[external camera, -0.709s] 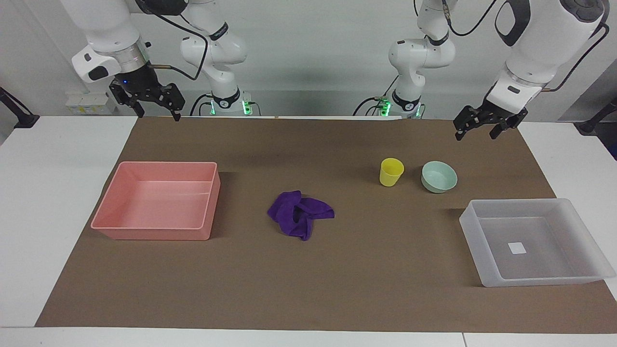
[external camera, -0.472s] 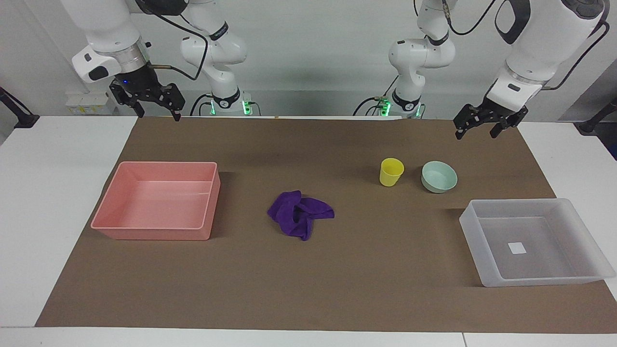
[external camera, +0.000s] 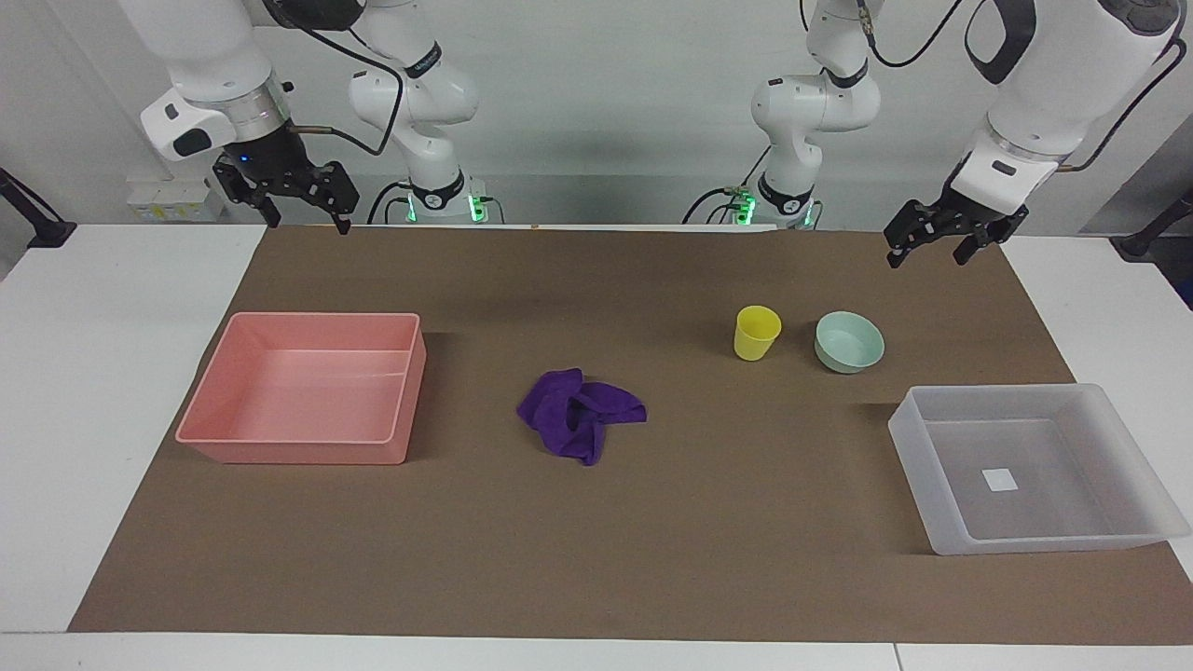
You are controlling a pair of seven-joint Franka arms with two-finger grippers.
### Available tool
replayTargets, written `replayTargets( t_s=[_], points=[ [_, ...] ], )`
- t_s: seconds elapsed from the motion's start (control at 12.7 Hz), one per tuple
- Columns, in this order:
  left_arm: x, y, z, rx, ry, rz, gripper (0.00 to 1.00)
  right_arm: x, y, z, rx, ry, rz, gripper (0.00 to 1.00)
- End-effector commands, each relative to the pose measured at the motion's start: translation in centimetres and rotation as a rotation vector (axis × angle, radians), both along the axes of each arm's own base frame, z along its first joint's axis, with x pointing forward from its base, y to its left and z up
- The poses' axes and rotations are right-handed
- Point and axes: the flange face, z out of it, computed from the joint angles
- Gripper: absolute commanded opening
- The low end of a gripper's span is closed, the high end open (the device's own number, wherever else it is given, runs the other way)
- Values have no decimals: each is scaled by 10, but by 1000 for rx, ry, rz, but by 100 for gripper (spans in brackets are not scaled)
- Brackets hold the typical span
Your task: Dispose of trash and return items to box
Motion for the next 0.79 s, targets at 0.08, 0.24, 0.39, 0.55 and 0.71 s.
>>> replayTargets(
  t_s=[0.08, 0.24, 0.39, 0.55, 0.71],
  points=[
    [-9, 6, -2, 22, 22, 10, 100, -3, 23, -10, 22, -56, 40, 100],
    [-9, 28, -26, 21, 107, 46, 100, -1, 44, -24, 23, -76, 50, 100],
    [-16, 38, -65, 13, 163, 66, 100, 8, 80, -42, 23, -89, 46, 100],
    [-19, 44, -105, 9, 157, 80, 100, 21, 124, -72, 30, -118, 41, 100],
    [-21, 51, -150, -10, 129, 93, 100, 38, 182, -124, 28, -111, 74, 100]
  ],
)
